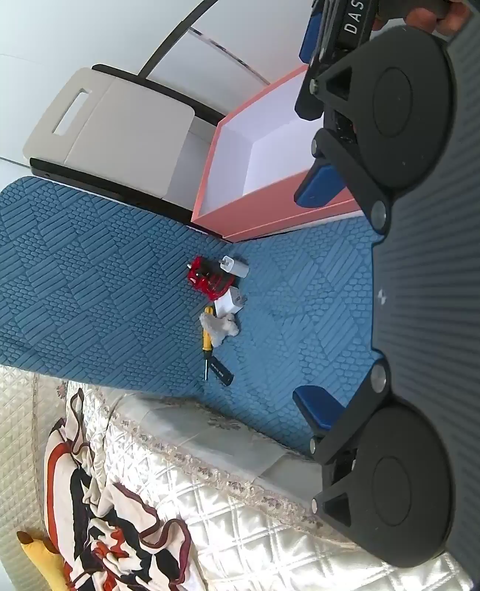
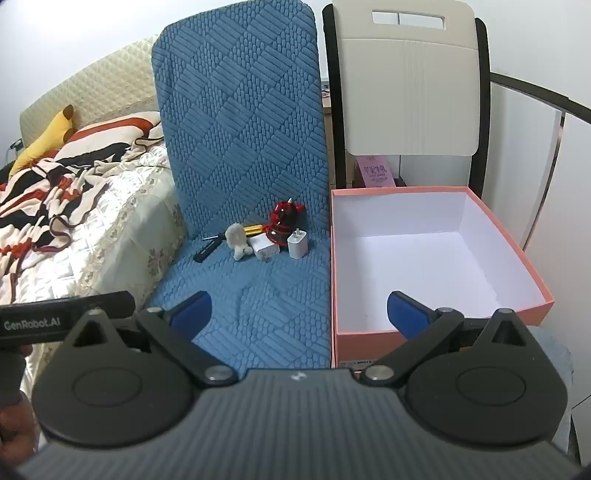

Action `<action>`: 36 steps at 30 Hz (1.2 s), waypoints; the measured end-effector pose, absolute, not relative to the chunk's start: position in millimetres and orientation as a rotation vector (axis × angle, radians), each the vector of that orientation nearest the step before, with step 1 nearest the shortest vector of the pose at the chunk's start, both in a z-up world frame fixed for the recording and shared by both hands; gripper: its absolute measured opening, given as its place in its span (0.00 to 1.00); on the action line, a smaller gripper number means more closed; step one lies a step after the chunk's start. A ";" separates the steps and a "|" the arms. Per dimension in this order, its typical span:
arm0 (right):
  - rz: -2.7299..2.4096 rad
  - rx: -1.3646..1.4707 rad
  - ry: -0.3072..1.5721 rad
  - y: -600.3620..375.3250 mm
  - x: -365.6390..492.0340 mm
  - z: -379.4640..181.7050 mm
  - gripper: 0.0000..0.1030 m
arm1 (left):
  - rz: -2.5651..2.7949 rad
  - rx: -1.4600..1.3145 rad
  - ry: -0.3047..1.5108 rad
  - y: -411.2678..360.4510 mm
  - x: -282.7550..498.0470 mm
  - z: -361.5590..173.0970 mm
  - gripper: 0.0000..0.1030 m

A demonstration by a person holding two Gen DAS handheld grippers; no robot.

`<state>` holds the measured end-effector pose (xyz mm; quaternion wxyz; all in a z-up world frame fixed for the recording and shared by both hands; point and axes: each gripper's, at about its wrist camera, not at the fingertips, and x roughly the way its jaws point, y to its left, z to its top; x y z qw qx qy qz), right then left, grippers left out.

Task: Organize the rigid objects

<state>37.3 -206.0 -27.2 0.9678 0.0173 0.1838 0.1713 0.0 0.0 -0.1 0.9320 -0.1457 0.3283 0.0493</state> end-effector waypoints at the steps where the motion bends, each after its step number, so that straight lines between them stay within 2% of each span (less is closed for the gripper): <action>1: 0.344 0.034 0.370 -206.3 37.5 -27.0 1.00 | 0.100 -0.298 0.674 0.2 -0.3 -0.1 1.00; 36: 0.356 0.030 0.408 -211.0 46.3 -49.1 1.00 | 0.127 -0.250 0.687 -11.5 2.5 -11.4 1.00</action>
